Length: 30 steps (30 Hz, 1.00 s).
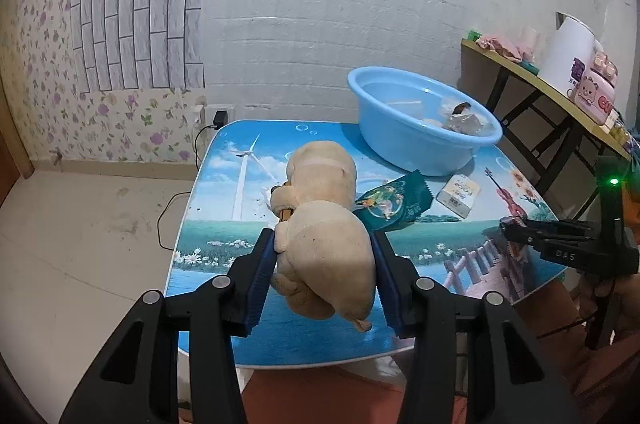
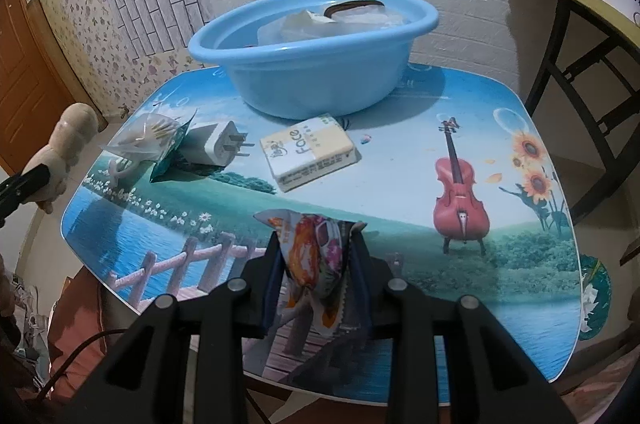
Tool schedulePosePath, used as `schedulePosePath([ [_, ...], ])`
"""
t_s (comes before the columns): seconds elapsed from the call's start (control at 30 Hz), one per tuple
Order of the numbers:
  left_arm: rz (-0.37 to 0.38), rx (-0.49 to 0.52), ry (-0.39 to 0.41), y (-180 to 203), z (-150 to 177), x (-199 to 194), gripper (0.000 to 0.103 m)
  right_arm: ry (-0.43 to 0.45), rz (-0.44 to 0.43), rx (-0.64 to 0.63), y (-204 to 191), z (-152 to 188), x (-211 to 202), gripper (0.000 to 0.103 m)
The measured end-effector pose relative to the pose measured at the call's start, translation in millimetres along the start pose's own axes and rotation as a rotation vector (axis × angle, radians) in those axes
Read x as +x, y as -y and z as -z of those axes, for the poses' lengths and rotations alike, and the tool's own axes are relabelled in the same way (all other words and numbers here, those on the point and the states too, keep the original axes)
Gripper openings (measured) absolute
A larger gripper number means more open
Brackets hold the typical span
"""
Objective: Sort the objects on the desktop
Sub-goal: 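Lift the plush toy and snack bag off the table with both grippers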
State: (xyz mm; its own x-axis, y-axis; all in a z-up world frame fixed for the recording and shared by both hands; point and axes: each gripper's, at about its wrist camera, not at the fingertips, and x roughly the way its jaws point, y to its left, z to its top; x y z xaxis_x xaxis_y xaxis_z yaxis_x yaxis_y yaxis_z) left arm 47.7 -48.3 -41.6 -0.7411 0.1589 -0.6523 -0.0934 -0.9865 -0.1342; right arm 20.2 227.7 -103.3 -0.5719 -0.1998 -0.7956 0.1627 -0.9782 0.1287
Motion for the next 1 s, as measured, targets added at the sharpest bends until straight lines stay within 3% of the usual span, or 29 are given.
schedulePosePath([
  [0.43, 0.107, 0.054, -0.117, 44.1, 20.7, 30.4, 0.047, -0.030, -0.007, -0.028, -0.8, 6.1, 5.1, 0.031],
  [0.6, 0.109, 0.062, -0.175, 47.9, 29.2, 46.8, 0.048, -0.044, -0.008, -0.048, -3.9, 6.8, 9.0, 0.032],
  [1.0, 0.104, 0.112, -0.200, 57.1, 30.8, 59.2, 0.051, -0.055, -0.007, -0.069, -9.5, 7.0, 13.2, 0.035],
])
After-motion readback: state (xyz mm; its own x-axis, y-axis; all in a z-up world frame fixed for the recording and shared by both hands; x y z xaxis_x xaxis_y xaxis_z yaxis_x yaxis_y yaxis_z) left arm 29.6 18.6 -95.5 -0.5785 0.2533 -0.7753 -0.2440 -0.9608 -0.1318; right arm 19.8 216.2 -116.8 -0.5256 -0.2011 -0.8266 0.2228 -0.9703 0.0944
